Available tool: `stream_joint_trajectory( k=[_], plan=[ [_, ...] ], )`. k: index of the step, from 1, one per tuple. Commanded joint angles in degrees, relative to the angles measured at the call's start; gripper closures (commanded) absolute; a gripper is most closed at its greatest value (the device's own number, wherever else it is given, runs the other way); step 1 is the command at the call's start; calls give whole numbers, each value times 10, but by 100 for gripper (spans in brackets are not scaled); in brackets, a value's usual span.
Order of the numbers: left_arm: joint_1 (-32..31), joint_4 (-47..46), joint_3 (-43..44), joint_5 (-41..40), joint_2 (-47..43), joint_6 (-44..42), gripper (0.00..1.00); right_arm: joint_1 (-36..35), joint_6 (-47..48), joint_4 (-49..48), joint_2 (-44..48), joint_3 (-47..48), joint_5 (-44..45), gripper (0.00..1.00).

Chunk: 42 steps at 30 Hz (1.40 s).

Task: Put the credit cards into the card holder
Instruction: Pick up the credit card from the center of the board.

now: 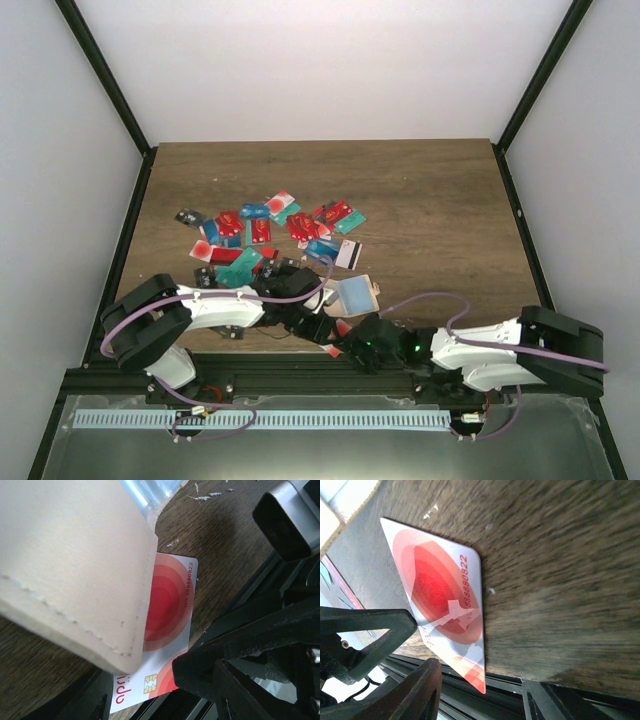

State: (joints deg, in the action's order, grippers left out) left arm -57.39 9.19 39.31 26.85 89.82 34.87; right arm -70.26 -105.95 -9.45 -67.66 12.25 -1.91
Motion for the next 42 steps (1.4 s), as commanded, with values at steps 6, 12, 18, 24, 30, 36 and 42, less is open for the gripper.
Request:
stream_joint_trajectory(
  k=[6,12,18,24,30,36,42],
  plan=[
    [-8,-19,-38,32,-5,27,51,-7,-18,-59,-29,-20,10,60],
    [-9,-20,-41,30,-5,27,54,-7,-22,-76,-35,-31,6,69],
    [-8,-20,-42,29,-3,26,55,-7,-29,-86,-32,-42,3,79],
    [-8,-17,-41,24,-9,29,55,-7,-29,-70,-14,-46,-2,92],
    [-8,14,-28,-4,-15,24,55,-7,-25,-21,23,-48,-25,99],
    [-8,39,-19,-34,-18,22,55,-8,-24,82,92,-39,-70,99],
    [-6,50,-7,-54,-16,24,55,-8,-53,240,224,-35,-71,99]
  ],
)
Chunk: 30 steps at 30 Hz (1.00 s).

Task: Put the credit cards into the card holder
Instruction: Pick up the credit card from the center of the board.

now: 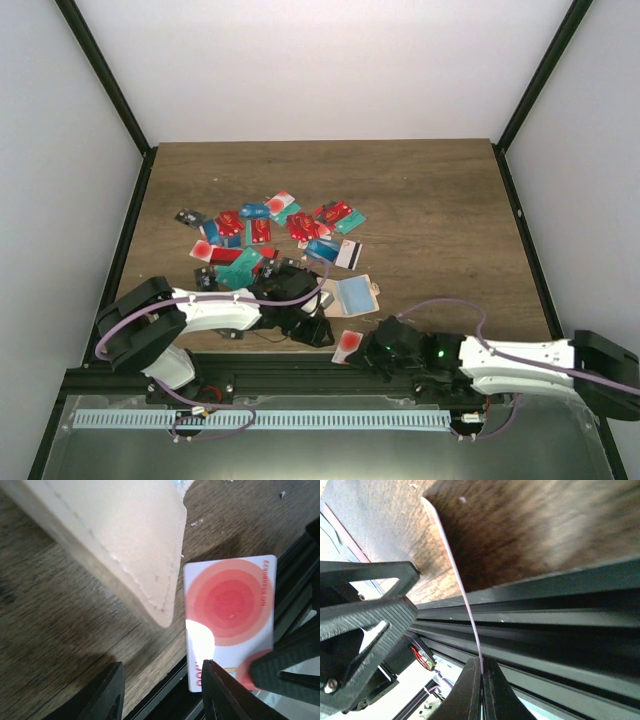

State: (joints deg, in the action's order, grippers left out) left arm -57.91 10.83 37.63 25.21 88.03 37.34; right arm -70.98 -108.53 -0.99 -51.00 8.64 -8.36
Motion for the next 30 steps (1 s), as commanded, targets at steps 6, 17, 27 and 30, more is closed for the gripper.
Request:
stream_joint_trajectory(
  k=[6,17,27,30],
  plan=[
    [1,48,19,-59,5,-4,55,0,-33,283,174,23,29,99],
    [4,88,47,-86,20,-26,55,0,63,476,241,173,154,99],
    [7,101,56,-104,25,-16,54,54,276,374,195,241,152,99],
    [6,101,64,-110,33,-6,54,133,367,342,172,255,67,99]
  ],
)
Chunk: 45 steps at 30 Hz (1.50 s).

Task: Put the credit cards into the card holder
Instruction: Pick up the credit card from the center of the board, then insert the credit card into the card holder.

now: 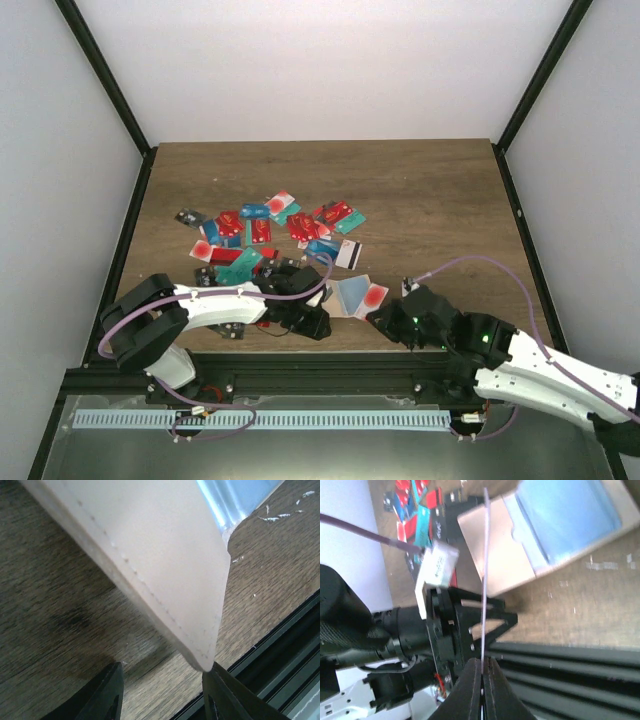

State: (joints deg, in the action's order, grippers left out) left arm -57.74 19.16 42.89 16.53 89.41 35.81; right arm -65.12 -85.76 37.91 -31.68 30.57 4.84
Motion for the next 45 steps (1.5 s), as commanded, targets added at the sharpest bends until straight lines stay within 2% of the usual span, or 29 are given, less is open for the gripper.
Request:
stream_joint_trajectory(
  k=[1,5,8,12,16,20,21,23,25,28,35,38,45],
  plan=[
    [4,21,16,-26,20,13,54,122,174,-55,-30,40,-102,99],
    [4,43,26,-31,3,32,54,256,289,-96,-79,50,-248,99],
    [5,63,17,-36,-41,39,54,312,350,-120,-131,59,-328,99],
    [6,133,33,-57,-104,25,48,347,406,-144,-177,67,-388,99],
    [20,207,81,-76,-153,-15,39,377,423,-172,-191,49,-437,99],
    [39,254,132,-126,-189,-66,37,405,433,-221,-192,15,-496,99],
    [46,256,137,-127,-196,-77,32,413,437,-229,-193,8,-512,99],
    [70,259,146,-120,-206,-88,17,429,446,-242,-197,-2,-543,99],
    [106,244,153,-63,-211,-93,15,446,455,-244,-201,-2,-568,99],
    [150,171,151,73,-221,-85,17,460,468,-259,-206,8,-607,99],
    [192,-21,116,276,-227,-22,31,461,431,-348,-216,13,-714,99],
    [195,-81,100,307,-223,13,37,461,405,-384,-215,9,-738,99],
    [195,-129,76,326,-207,35,52,461,344,-471,-210,-9,-765,99]
  ],
)
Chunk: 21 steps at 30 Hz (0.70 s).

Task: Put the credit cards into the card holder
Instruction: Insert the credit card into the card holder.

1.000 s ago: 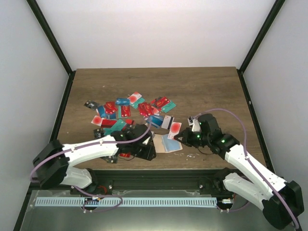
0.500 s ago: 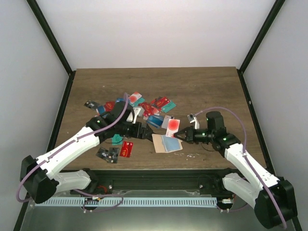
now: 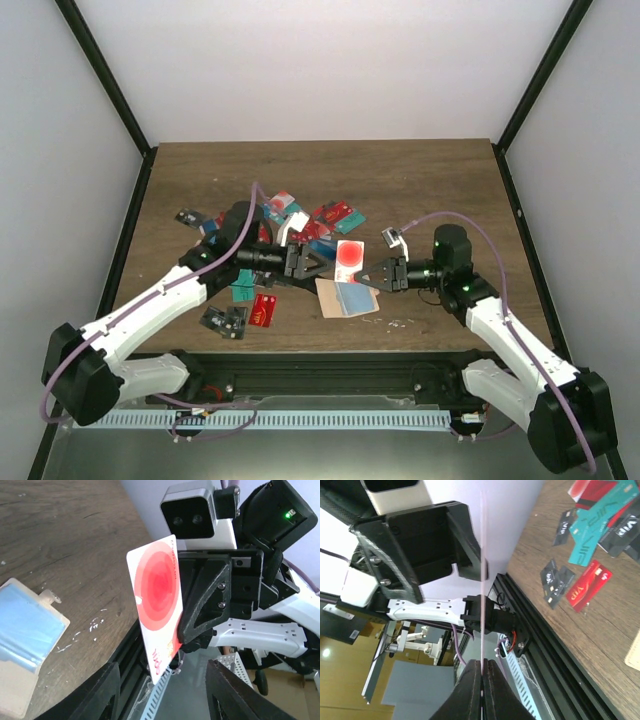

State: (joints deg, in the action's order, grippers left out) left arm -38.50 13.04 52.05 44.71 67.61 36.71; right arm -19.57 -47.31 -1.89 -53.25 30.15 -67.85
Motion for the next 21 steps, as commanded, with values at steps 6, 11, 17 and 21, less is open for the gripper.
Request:
stream_joint_trajectory(
  k=[6,11,17,21],
  plan=[
    [3,-110,-22,58,24,49,61,5,-68,-116,6,-11,-51,99],
    [3,-138,-21,68,38,64,67,5,-77,-129,7,-13,-52,99],
    [2,-151,-15,85,57,69,81,6,-84,-134,9,-14,-51,99],
    [1,-162,-9,89,69,75,96,5,-84,-132,10,-13,-49,99]
  ],
)
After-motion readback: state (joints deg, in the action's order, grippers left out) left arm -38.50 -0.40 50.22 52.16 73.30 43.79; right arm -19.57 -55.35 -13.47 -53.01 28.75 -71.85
